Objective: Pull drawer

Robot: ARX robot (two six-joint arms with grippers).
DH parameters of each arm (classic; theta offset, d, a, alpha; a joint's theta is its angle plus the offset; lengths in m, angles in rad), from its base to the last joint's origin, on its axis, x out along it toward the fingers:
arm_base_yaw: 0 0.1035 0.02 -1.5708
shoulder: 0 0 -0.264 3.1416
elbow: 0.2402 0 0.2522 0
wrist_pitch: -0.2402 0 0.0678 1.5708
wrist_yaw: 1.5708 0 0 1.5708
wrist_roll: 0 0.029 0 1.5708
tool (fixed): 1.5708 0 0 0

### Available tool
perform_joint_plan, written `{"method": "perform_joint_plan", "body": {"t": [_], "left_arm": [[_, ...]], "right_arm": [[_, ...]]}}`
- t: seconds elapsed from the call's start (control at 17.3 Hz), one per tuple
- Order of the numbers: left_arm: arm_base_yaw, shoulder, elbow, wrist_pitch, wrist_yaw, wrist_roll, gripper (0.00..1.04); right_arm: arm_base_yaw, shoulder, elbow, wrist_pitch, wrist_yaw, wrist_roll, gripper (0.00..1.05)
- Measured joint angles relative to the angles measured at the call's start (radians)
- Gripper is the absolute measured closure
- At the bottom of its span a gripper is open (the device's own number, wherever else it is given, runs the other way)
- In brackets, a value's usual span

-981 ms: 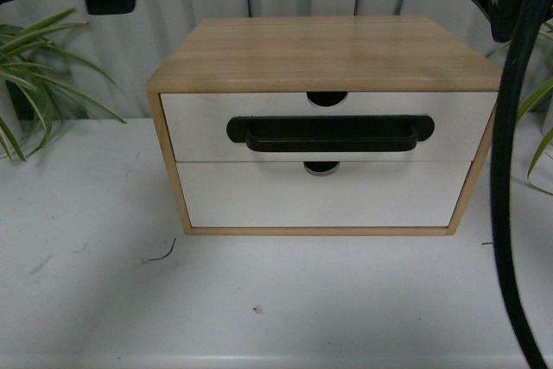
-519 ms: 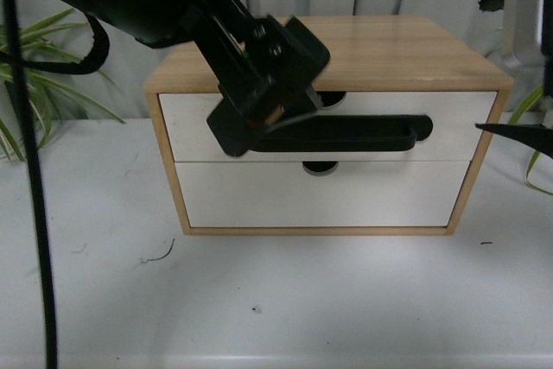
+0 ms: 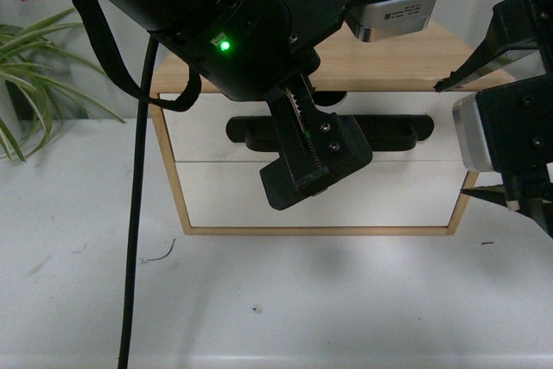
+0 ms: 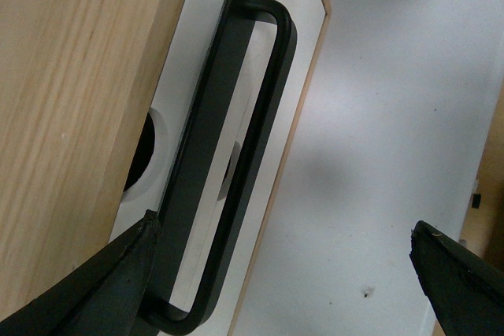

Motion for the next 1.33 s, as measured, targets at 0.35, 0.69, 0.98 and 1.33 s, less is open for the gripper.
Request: {"method": "perform_joint_plan", "body": {"t": [0.35, 0.69, 0.98, 1.33], "left_arm": [[0.003, 0.097, 0.002, 0.053, 0.015, -0.007, 0.07], [0.016, 0.134, 0.009, 0.076, 0.014, -0.011, 0.07], [0.018, 0.165, 0.020, 0.098, 0.014, -0.016, 0.07], [0.001, 0.192, 0.006, 0.154, 0.041, -0.046, 0.07]], "right_arm": [[0.040, 0.112, 0.060, -0.005, 0.015, -0.006, 0.06], [0.067, 0.158, 0.080, 0.023, 0.016, -0.007, 0.06], [0.080, 0.204, 0.087, 0.043, 0.016, -0.008, 0.06], [0.084, 0.225, 0.083, 0.068, 0.019, -0.008, 0.06]]}}
